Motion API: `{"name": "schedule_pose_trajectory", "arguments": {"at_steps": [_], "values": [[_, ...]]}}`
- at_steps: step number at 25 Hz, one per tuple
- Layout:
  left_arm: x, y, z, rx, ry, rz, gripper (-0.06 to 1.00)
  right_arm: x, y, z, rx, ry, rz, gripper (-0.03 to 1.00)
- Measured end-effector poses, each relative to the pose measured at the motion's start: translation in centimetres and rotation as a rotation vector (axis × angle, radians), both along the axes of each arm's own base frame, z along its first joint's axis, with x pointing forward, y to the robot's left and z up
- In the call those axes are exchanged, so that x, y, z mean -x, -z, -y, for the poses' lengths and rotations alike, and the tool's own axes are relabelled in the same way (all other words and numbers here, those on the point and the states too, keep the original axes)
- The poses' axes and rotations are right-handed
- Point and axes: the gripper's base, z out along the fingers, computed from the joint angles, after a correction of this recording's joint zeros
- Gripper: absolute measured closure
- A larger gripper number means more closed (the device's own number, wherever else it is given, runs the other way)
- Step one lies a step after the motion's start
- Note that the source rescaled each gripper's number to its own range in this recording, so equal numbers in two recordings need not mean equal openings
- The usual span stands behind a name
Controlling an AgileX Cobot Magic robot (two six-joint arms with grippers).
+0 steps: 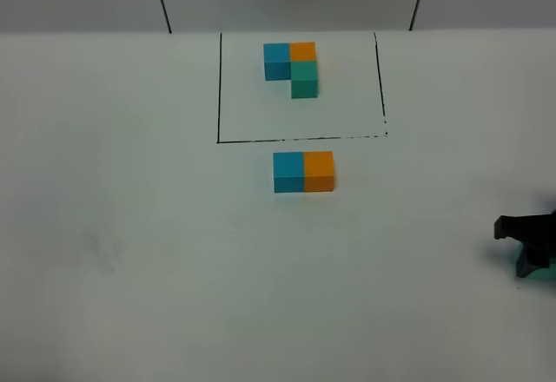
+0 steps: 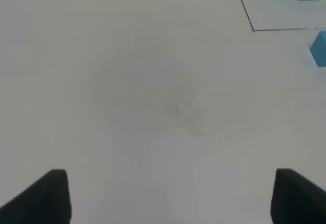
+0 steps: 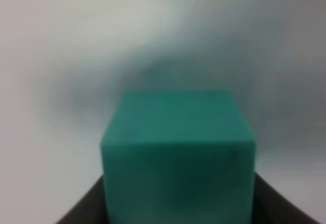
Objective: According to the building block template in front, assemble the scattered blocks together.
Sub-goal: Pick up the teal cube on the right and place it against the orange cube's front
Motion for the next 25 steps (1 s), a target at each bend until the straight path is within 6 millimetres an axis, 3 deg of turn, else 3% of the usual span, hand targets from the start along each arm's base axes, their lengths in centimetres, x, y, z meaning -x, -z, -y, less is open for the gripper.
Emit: {"name": "schedule_pose_trajectory", "arguments": {"at_steps": [8,13,18,25], "values": [[0.0,0.0,0.0,0.0,0.0,0.0,0.24,0.2,-2.7,-10.6,0.042,-0.01,0.018,0.96],[0.0,0.0,0.0,0.0,0.0,0.0,0.24,-1.2,-3.2,-16.3,0.03,-0.053,0.04,0.96],[0.0,0.0,0.0,0.0,0.0,0.0,0.24,-3.8,-2.1,-20.4,0.075,-0.127,0.025,0.96],[0.0,0.0,0.0,0.0,0.0,0.0,0.24,-6.9,-0.1,-23.7,0.087,-0.161,0.037,0.96]]}}
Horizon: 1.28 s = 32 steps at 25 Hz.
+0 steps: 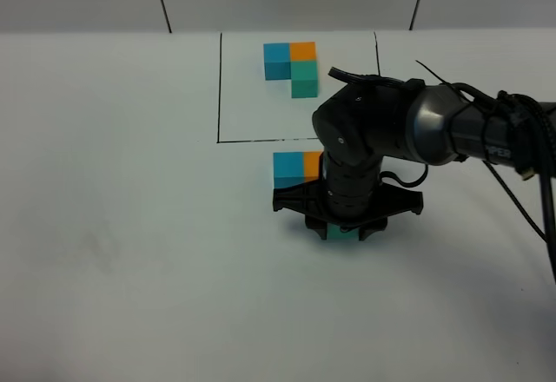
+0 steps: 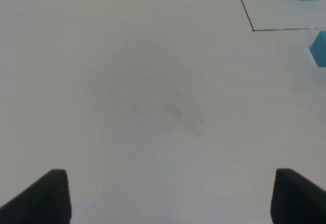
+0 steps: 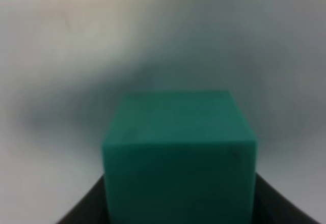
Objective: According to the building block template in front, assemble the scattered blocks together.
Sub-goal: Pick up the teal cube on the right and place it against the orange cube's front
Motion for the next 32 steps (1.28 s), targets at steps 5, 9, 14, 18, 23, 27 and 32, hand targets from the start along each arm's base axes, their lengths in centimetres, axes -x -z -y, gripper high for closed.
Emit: {"name": "schedule_pose_trajectory", "arguments": {"at_steps": [5,9,14,18,23,27,32], "values": [[0.0,0.0,0.0,0.0,0.0,0.0,0.24,0.0,1.0,-1.0,0.005,0.026,-0.004,0.96],[0.0,0.0,0.0,0.0,0.0,0.0,0.24,0.2,1.4,-1.6,0.006,0.034,0.006,0.96],[0.0,0.0,0.0,0.0,0.0,0.0,0.24,-0.3,1.8,-2.3,-0.002,0.036,0.018,0.96],[0.0,0.0,0.0,0.0,0.0,0.0,0.24,-0.5,1.9,-2.5,-0.005,0.023,0.024,0.96],[0.0,0.0,0.0,0.0,0.0,0.0,0.24,-0.7,1.9,-2.4,0.011,-0.013,0.043,0.96],[0.0,0.0,0.0,0.0,0.0,0.0,0.24,-0.8,1.9,-2.3,0.018,-0.033,0.053,0.96],[0.0,0.0,0.0,0.0,0.0,0.0,0.24,-0.8,1.9,-2.3,0.02,-0.036,0.053,0.96]]}}
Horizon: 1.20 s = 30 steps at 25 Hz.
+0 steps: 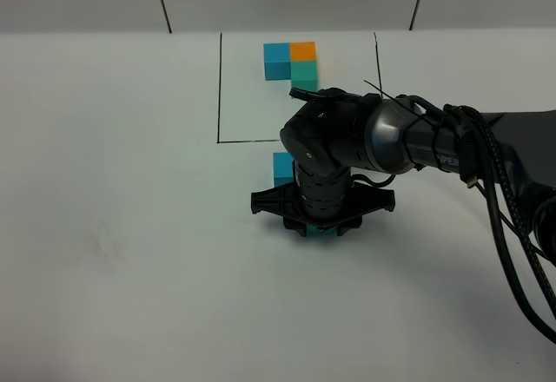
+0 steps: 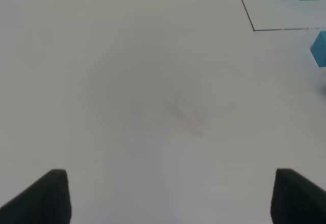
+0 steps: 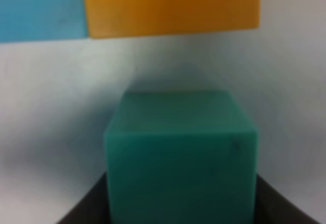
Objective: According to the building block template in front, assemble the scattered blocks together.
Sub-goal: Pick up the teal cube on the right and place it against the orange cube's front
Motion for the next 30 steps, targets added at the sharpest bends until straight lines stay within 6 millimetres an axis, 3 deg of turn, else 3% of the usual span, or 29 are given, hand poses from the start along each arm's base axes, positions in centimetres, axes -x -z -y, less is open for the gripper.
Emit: {"name": "schedule_pose_trajectory", "arguments": {"at_steps": [30], "values": [[0.0,0.0,-0.01,-0.001,-0.001,0.0,0.24,-1.03,0.17,0.3,-0.039,0.007,0.047,0.96]]}}
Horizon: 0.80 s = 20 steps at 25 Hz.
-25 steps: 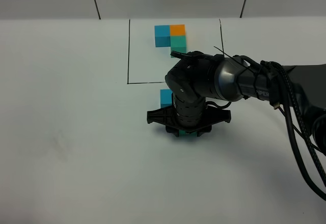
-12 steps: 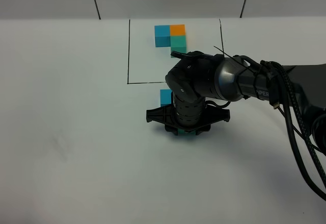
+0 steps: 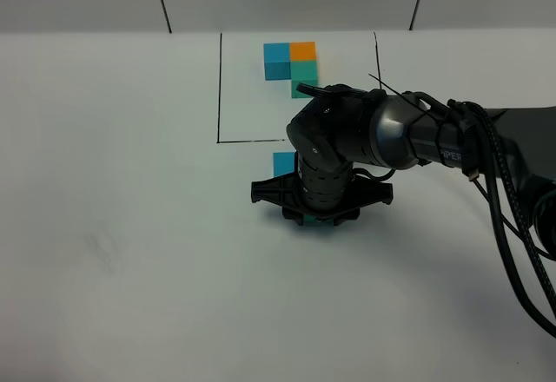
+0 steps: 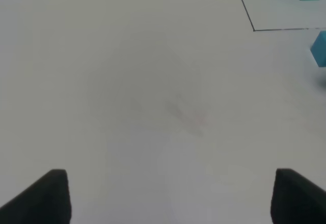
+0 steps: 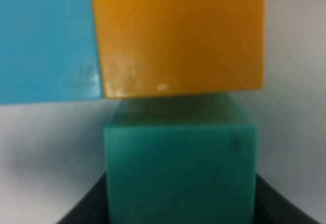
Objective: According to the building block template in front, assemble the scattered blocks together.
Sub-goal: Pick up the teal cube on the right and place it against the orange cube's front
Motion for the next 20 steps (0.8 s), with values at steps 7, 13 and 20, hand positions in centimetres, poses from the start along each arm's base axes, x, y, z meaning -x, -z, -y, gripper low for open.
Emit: {"name": "schedule_pose_trajectory", "arguments": {"at_steps": [7,13,20], "values": [[0.0,0.0,0.0,0.0,0.0,0.0,0.24,-0.11,0.01,0.05,0.009,-0.016,0.012,0.96],[0.0,0.0,0.0,0.0,0.0,0.0,0.24,-0.18,-0.01,0.02,0.01,-0.033,0.02,0.96],[0.0,0.0,0.0,0.0,0.0,0.0,0.24,-0.53,0.02,0.29,0.005,-0.044,0.028,0.96]]}}
